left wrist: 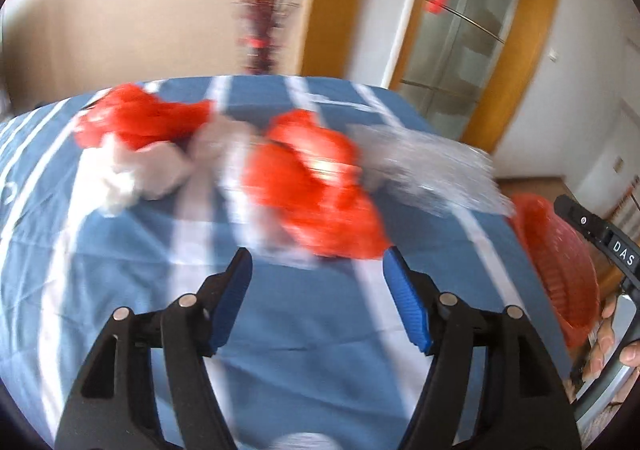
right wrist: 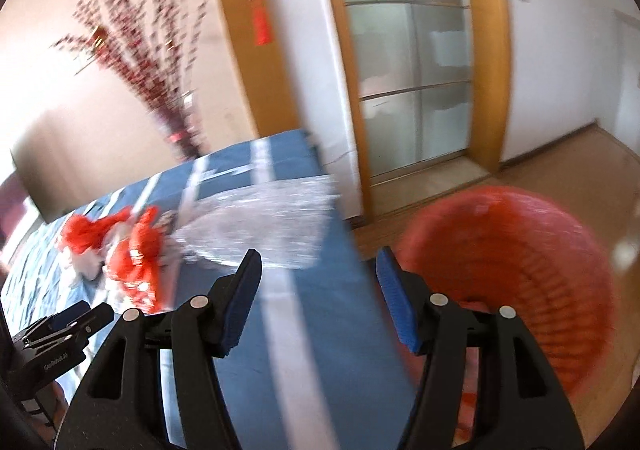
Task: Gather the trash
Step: 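Grasp the large bubble-wrap sheet with the right tool while the left tool grasps a red bag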
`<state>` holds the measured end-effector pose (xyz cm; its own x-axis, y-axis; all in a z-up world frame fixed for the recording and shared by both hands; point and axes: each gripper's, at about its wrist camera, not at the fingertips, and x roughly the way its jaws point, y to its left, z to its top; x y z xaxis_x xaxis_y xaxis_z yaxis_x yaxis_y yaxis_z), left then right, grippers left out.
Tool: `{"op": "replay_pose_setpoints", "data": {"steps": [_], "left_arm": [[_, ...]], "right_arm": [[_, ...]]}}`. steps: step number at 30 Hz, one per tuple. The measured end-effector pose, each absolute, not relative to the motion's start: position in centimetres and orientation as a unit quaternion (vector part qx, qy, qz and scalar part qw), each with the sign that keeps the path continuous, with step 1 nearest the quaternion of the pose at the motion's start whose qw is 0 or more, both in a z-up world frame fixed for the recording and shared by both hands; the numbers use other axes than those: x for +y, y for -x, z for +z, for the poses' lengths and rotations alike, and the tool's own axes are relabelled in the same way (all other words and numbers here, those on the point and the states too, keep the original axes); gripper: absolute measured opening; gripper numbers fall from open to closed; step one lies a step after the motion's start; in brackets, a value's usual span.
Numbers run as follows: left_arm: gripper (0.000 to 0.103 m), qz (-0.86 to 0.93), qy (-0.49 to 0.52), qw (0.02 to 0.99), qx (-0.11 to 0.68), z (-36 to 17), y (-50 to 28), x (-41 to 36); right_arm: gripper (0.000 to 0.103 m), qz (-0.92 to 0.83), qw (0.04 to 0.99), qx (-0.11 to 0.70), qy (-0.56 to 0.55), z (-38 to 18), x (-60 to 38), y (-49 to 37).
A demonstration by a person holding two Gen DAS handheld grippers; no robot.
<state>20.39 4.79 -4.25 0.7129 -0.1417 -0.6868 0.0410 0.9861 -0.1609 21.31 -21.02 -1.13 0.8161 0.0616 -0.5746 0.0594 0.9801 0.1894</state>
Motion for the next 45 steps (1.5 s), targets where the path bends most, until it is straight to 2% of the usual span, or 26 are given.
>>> {"op": "replay_pose_setpoints", "data": {"steps": [6, 9, 12, 17, 19, 20, 22, 25, 34, 42, 45], "left_arm": [[0.072, 0.004, 0.089, 0.925, 0.370, -4.2, -20.7, 10.0], [0.073, 0.018, 0.094, 0.925, 0.368, -4.2, -20.9, 11.5], [0.073, 0.023, 0.100, 0.924, 0.368, -4.4, -21.2, 12.3], [0.074, 0.022, 0.101, 0.924, 0.369, -4.7, -21.9, 12.7], [0.074, 0.020, 0.102, 0.923, 0.369, -4.8, -22.1, 12.9], [0.074, 0.018, 0.104, 0.923, 0.370, -4.8, -22.2, 13.0], [0.074, 0.016, 0.107, 0.923, 0.371, -4.9, -22.4, 13.0], [0.074, 0.012, 0.109, 0.922, 0.372, -5.0, -22.5, 12.8], [0.074, -0.009, 0.097, 0.925, 0.367, -4.1, -23.0, 10.3], [0.074, -0.027, 0.056, 0.932, 0.358, -2.7, -25.6, 4.5], [0.070, -0.028, 0.041, 0.930, 0.364, -2.6, -27.1, 2.8]], "right_arm": [[0.060, 0.033, 0.936, 0.337, -0.097, -2.8, -16.5, -26.4], [0.068, 0.025, 0.931, 0.350, -0.097, -3.5, -15.4, -28.7], [0.071, 0.004, 0.926, 0.367, -0.088, -4.5, -14.6, -31.0], [0.070, 0.000, 0.906, 0.414, -0.090, -6.5, -14.5, -33.0], [0.052, -0.001, 0.906, 0.412, -0.094, -6.5, -14.6, -33.0], [0.047, 0.000, 0.906, 0.414, -0.088, -6.5, -14.5, -32.9], [0.025, 0.010, 0.906, 0.415, -0.085, -6.5, -14.4, -32.6], [0.013, 0.021, 0.906, 0.415, -0.085, -6.5, -14.4, -32.0], [0.009, 0.005, 0.920, 0.383, -0.082, -4.7, -17.2, -26.7], [0.009, -0.012, 0.928, 0.350, -0.128, -2.6, -21.6, -22.5], [0.009, -0.015, 0.926, 0.351, -0.138, -2.7, -22.6, -22.1]]}}
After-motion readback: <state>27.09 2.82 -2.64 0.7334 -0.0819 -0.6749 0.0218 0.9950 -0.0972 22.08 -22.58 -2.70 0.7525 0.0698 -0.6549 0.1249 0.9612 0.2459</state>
